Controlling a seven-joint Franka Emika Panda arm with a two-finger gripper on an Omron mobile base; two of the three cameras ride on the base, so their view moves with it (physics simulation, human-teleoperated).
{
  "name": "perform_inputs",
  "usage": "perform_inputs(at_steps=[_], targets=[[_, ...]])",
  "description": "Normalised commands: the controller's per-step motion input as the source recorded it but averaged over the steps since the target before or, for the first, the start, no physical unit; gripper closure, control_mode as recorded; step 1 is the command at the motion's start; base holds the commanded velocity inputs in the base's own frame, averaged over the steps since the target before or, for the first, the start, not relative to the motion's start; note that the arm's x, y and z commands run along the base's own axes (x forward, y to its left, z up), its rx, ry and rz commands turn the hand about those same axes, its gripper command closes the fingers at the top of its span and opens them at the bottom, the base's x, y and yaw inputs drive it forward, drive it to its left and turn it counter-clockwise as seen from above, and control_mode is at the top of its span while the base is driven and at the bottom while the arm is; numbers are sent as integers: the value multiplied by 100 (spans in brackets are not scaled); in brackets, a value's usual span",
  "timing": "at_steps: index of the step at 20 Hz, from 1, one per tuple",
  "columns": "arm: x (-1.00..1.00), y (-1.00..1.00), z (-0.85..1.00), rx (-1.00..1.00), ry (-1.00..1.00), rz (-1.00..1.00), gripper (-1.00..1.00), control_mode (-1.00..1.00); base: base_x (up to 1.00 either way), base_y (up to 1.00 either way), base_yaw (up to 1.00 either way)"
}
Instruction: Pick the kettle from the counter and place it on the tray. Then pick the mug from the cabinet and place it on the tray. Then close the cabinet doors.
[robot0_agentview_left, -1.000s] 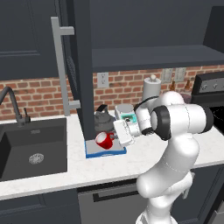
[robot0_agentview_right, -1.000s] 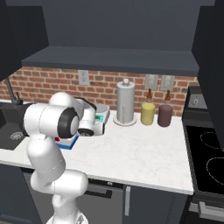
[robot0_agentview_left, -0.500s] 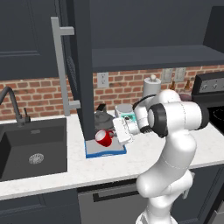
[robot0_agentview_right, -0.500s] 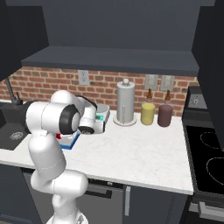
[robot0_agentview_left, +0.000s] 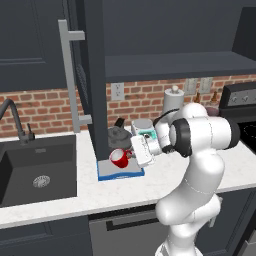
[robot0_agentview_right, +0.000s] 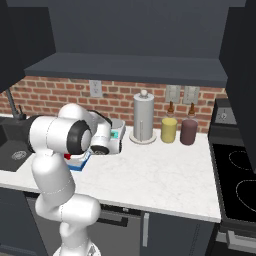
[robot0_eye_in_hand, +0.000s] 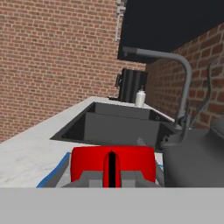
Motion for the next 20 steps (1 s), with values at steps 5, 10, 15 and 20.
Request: perform_inputs(at_steps=[5,10,15,20], targets=[[-3,-19,-28,-1,0,0,100,-100,0,0,0],[-3,-18,-18,-3,0,0,100,-100,0,0,0],[0,-1,-11,-6,0,0,100,-100,0,0,0],[0,0,-7,-6,0,0,-100,-100,0,0,0]])
